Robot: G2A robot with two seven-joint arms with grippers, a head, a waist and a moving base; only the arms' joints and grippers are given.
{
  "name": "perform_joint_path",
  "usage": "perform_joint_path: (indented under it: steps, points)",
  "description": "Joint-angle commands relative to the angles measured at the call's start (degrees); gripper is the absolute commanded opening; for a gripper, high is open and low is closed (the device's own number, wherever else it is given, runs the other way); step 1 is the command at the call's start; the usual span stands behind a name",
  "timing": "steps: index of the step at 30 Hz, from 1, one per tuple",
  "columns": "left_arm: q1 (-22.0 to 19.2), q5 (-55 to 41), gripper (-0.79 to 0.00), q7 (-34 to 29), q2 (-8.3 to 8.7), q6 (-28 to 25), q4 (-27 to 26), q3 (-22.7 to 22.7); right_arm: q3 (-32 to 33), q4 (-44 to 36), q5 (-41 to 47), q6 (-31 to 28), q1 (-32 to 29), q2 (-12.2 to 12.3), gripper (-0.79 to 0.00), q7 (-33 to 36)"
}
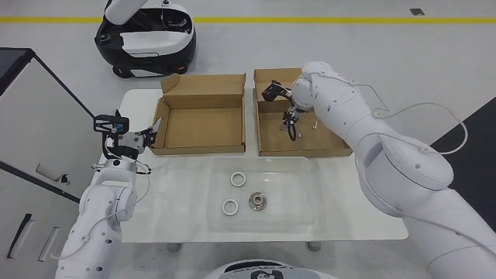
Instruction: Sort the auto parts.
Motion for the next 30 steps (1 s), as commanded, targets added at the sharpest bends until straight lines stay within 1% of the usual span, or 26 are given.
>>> perform_joint_path:
  steps: [1, 5, 8, 11, 15, 19, 23, 26, 30]
  points:
    - [0.00, 0.00, 0.000, 0.00, 0.00, 0.00, 0.00, 0.00, 0.74, -1.15, 0.32, 0.03, 0.10, 0.54, 0.000, -0.63]
    - [0.00, 0.00, 0.000, 0.00, 0.00, 0.00, 0.00, 0.00, 2.69, -4.39, 1.29, 0.12, -0.17, 2.17, 0.000, -1.38]
    - [0.00, 0.00, 0.000, 0.00, 0.00, 0.00, 0.00, 0.00, 4.54, -7.70, 1.86, 0.70, -0.61, 3.87, 0.000, -1.63]
    - [0.00, 0.00, 0.000, 0.00, 0.00, 0.00, 0.00, 0.00, 6.70, -12.52, 2.14, 1.66, -1.59, 5.98, 0.000, -1.14]
    - [0.00, 0.00, 0.000, 0.00, 0.00, 0.00, 0.00, 0.00, 10.61, -21.52, 1.95, 4.24, -4.08, 9.50, 0.000, 0.06]
    - [0.00, 0.00, 0.000, 0.00, 0.00, 0.00, 0.00, 0.00, 16.21, -32.74, 1.42, 7.78, -8.55, 13.68, 0.000, 2.62]
    - [0.00, 0.00, 0.000, 0.00, 0.00, 0.00, 0.00, 0.00, 23.51, -44.94, 1.05, 10.19, -15.11, 17.89, 0.000, 4.77]
    - [0.00, 0.00, 0.000, 0.00, 0.00, 0.00, 0.00, 0.00, 29.41, -53.16, 2.13, 9.62, -20.76, 20.54, 0.000, 5.66]
    - [0.00, 0.00, 0.000, 0.00, 0.00, 0.00, 0.00, 0.00, 36.61, -60.62, 6.02, 8.86, -27.44, 23.01, 0.000, 6.42]
